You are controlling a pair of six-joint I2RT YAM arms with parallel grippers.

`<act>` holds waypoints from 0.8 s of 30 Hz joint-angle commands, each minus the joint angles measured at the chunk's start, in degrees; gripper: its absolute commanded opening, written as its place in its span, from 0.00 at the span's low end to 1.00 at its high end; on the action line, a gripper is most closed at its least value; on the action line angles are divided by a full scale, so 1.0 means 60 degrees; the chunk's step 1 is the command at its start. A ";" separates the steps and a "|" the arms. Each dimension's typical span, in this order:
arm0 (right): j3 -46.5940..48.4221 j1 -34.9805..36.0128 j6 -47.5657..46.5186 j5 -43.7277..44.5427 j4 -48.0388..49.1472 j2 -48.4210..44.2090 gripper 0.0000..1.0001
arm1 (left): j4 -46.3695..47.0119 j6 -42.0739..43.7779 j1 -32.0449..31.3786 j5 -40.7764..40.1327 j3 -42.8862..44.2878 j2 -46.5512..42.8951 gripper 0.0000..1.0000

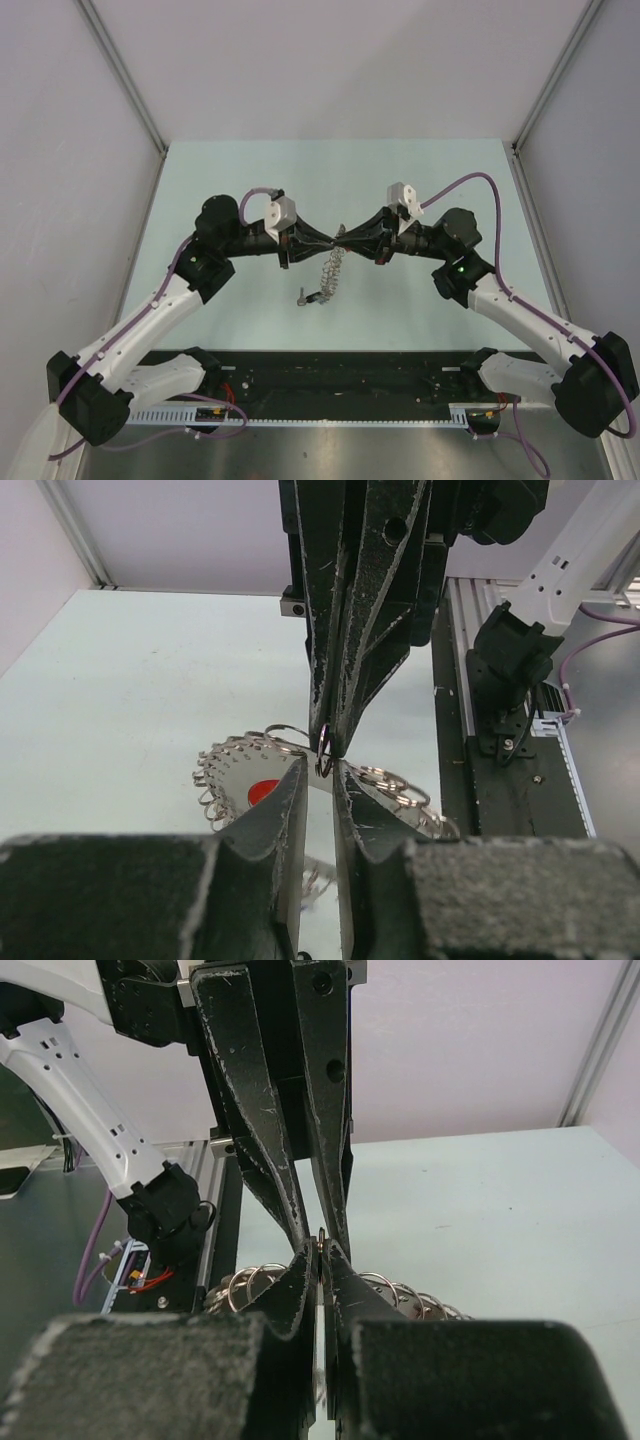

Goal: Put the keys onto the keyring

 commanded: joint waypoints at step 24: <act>0.0818 0.0290 -0.0463 0.0904 -0.0773 -0.0644 0.27 | -0.1396 0.1607 -0.0229 -0.1345 0.0267 -0.0535 0.00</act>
